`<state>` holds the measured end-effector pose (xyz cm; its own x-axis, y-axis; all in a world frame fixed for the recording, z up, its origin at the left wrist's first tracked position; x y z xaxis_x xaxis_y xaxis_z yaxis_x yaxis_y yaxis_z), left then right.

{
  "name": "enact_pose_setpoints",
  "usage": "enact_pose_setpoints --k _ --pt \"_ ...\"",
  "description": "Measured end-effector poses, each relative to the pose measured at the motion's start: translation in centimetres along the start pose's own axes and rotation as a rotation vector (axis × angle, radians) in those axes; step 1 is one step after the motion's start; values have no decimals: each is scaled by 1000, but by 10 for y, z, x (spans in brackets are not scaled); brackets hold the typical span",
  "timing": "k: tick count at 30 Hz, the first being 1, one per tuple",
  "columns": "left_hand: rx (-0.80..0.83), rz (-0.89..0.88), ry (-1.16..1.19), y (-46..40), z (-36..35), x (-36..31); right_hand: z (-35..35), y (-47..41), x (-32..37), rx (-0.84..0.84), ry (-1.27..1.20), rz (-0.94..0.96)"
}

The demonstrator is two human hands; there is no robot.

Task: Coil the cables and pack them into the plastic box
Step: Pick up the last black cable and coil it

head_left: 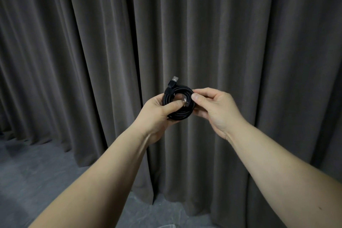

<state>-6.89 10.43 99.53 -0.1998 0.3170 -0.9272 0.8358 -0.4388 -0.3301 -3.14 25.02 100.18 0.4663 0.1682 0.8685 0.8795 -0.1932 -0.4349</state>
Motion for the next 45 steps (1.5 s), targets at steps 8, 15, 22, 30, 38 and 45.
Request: enact_pose_setpoints --k 8,15,22,30,38,45 --pt "-167 -45 22 -3 4 0 -5 6 -6 -22 363 284" --pt "-131 -59 85 -2 2 4 -8 4 -5 -168 570 468" --pt "-128 -128 69 -3 -2 6 -10 0 -9 -175 635 437" --pt "-226 -89 133 -8 5 5 -8 -6 -3 -99 389 266" --pt "-235 -67 18 -12 6 8 -5 -10 -9 -94 427 169" --pt "-271 -46 -52 -15 8 9 -8 -10 -2 -58 315 103"
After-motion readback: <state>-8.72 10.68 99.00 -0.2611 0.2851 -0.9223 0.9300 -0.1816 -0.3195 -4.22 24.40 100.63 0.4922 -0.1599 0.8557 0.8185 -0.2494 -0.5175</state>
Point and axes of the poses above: each hand's wrist, its own y-axis away from the middle knuckle, its own z-axis out of the back of the hand, x = y × z, the point moved 2 cm from there along -y, towards the middle knuckle, and after that the axes turned 2 degrees about -y, right-handed, at the moved point
